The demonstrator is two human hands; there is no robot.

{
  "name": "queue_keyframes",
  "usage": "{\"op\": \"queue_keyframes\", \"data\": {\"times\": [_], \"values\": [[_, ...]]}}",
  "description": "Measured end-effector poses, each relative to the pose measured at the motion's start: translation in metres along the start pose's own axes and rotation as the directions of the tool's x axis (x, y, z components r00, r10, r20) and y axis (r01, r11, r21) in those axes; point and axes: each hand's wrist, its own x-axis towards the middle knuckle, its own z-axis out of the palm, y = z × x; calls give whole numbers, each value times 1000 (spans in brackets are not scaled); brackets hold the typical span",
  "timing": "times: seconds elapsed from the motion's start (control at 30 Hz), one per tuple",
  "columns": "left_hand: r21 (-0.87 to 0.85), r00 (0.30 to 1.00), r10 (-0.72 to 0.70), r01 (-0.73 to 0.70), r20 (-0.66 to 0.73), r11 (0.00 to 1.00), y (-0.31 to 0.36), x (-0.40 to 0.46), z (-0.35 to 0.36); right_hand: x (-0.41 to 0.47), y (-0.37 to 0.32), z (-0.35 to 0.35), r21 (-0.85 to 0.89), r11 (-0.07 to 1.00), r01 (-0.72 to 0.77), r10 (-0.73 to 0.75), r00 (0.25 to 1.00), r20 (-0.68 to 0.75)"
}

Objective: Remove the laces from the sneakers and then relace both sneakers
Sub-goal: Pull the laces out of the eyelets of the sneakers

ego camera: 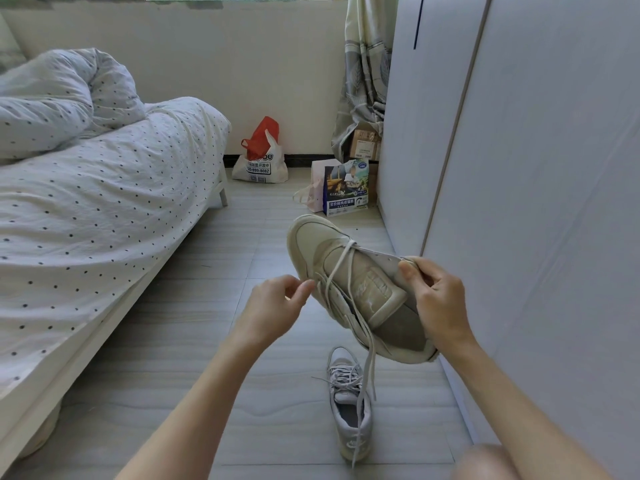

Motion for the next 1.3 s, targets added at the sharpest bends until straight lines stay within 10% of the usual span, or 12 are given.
{"op": "queue_keyframes", "data": {"times": [0.37, 0.57, 0.8, 1.03, 1.3], "values": [[-298, 996, 39, -60, -76, 953, 9, 2, -9, 4, 15, 3, 57, 994, -98, 99, 995, -13], [-884, 977, -114, -109, -179, 455, 12, 2, -32, 9, 43, -4, -47, 968, -245, 239, 966, -102], [-357, 995, 88, -102, -55, 929, 6, 1, -8, 6, 42, -7, -191, 967, -167, 162, 986, -37], [35, 1000, -4, 3, 26, 999, -8, 6, 5, 0, 10, -1, 22, 997, -79, 79, 997, 27], [-28, 995, 87, -88, -51, 996, -3, 1, -4, -4, -6, 7, 77, 997, -12, 7, 998, 67]]}}
